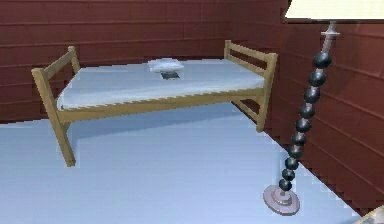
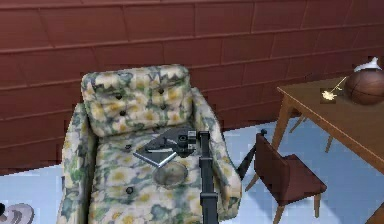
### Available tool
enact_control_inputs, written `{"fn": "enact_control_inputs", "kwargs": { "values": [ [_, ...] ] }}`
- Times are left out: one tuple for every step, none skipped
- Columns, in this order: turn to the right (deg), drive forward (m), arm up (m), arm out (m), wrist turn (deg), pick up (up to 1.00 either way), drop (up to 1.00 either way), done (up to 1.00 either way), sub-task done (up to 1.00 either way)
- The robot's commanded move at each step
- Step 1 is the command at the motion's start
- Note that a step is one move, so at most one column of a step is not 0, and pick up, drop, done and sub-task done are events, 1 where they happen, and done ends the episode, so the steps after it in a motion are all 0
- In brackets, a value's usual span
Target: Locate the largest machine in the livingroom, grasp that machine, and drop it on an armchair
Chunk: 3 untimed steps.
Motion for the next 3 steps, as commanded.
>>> {"fn": "enact_control_inputs", "kwargs": {
  "values": [
    [0.0,0.00,0.10,0.00,0.0,0.00,0.00,0.00,0.00],
    [0.0,0.00,0.00,-0.08,0.0,0.00,0.00,0.00,0.00],
    [0.0,0.00,0.00,0.00,0.0,0.00,0.00,1.00,0.00]
  ]
}}
